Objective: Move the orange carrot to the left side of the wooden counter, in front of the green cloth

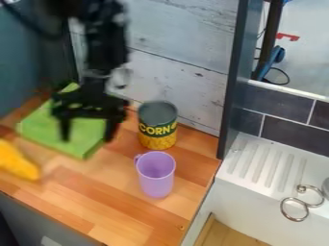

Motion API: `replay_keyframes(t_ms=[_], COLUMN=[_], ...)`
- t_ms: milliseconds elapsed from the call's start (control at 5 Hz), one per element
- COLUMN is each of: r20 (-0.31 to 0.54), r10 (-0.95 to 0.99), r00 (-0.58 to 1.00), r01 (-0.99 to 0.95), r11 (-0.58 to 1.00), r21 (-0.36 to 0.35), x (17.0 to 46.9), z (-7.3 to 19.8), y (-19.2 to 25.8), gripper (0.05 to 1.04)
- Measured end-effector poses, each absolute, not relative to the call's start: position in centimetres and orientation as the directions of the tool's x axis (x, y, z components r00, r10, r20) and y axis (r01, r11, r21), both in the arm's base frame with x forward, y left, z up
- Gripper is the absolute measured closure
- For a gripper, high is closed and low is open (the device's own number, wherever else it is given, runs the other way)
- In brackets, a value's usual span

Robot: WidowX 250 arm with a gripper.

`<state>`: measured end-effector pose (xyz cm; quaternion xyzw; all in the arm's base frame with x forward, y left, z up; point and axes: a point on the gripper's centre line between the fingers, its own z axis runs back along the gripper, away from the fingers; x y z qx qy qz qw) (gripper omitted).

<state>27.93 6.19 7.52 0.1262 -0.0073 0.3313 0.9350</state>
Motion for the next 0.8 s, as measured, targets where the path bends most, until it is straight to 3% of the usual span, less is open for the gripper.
replay_keyframes(t_ms=[200,400,600,800], r20=[0.048,0.064,0.082,0.106], r10=[0.407,0.179,-0.073,-0.084], r00=[0.912,0.982,0.994,0.991], r01=[-0.405,-0.188,0.064,0.079], r11=[0.88,0.963,0.992,0.996], r21=[0.247,0.191,0.106,0.049], x=[28.5,28.1,26.0,24.9], z=[8.5,11.3,11.5,12.1], y=[3.9,2.2,0.9,1.1], gripper=[0.081,0.081,0.081,0.081])
